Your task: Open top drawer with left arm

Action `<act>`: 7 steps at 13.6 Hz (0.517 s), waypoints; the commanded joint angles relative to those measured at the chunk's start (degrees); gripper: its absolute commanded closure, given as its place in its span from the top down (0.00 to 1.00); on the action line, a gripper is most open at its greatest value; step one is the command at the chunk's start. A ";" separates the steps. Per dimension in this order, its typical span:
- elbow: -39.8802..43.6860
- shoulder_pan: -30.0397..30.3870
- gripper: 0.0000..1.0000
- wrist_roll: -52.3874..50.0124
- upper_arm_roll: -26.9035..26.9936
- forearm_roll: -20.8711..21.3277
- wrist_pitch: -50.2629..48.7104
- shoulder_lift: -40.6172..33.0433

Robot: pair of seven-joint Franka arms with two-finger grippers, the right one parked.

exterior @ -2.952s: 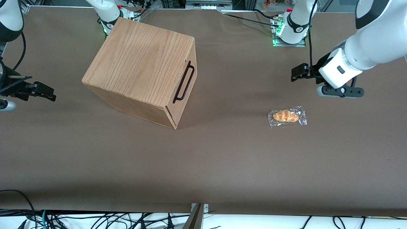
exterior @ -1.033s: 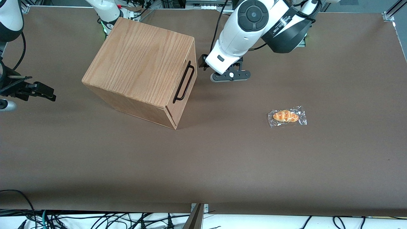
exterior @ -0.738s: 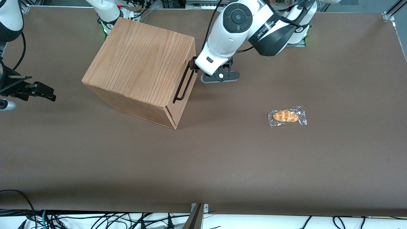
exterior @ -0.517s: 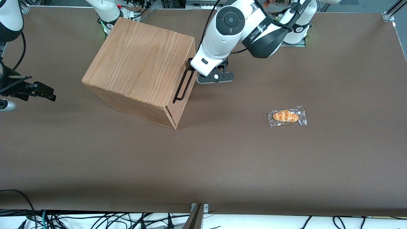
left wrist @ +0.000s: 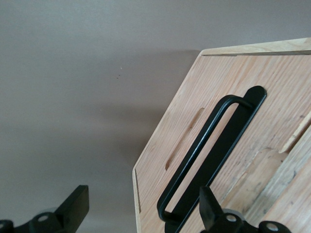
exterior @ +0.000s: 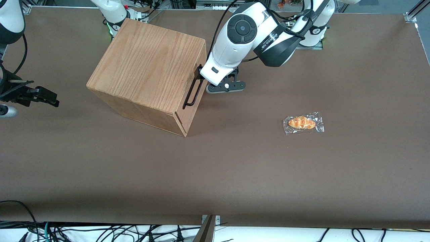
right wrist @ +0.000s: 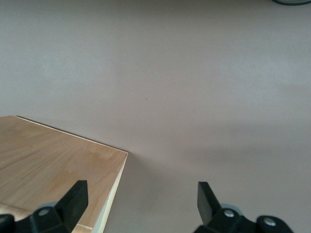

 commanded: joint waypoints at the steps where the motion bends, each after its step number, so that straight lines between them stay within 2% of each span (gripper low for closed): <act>1: 2.39 -1.62 1.00 -1.23 0.51 1.63 2.14 2.85; 4: 2.30 -2.50 1.00 -1.23 0.69 1.89 4.08 4.26; 7: 2.30 -2.50 1.00 -1.06 0.51 4.96 4.17 4.53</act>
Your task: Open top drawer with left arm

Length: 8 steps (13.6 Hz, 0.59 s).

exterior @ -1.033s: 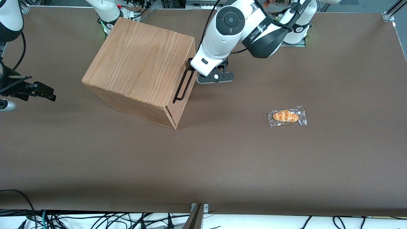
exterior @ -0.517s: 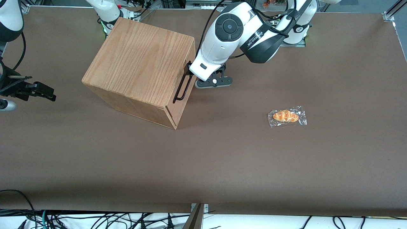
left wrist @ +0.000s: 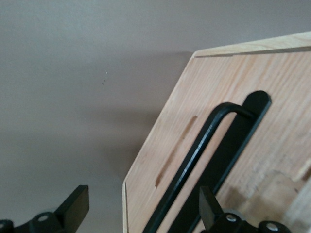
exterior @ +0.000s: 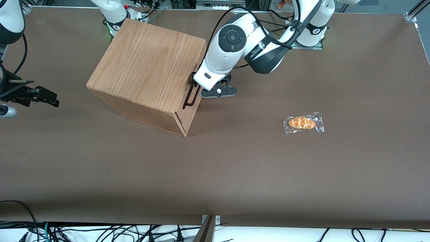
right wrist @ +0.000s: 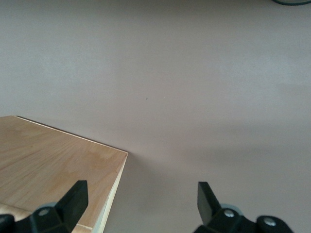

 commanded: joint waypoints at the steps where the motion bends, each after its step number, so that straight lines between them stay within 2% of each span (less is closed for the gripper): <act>1: 2.21 -0.89 1.00 -0.86 0.50 2.72 -0.34 1.04; 5: 2.21 -1.24 1.00 -0.51 0.50 2.81 -0.34 1.48; 8: 2.12 -1.68 1.00 -0.59 0.24 4.91 -0.25 1.92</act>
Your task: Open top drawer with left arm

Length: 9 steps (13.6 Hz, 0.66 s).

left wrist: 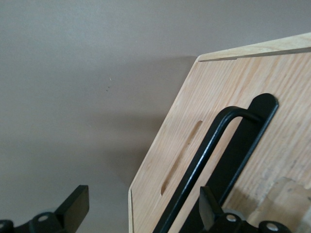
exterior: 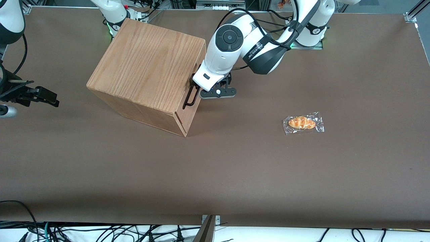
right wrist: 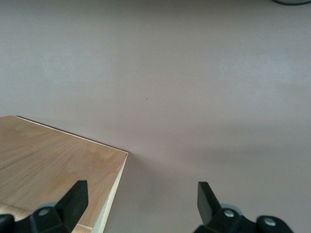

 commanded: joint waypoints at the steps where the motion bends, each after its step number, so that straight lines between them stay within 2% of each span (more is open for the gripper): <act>1: 1.95 -1.16 1.00 -0.51 0.24 2.30 -0.25 1.33; 9: 1.43 -2.21 1.00 -0.42 0.24 2.83 1.51 1.86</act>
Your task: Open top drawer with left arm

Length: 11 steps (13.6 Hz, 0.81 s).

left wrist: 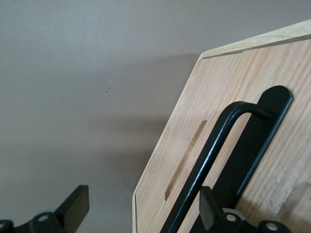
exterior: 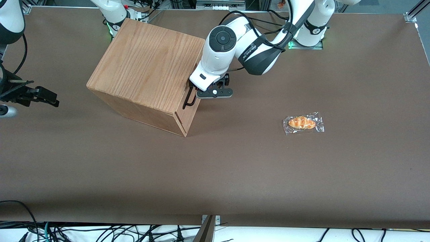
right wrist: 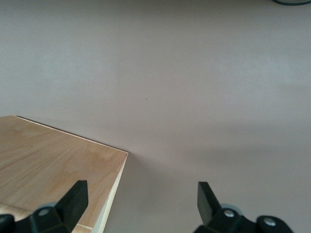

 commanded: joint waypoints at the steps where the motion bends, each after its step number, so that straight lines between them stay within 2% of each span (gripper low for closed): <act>1: 1.25 -1.28 1.00 -0.42 0.24 1.44 0.99 0.74; 11: 0.01 -0.22 1.00 1.51 0.76 1.53 -0.76 0.21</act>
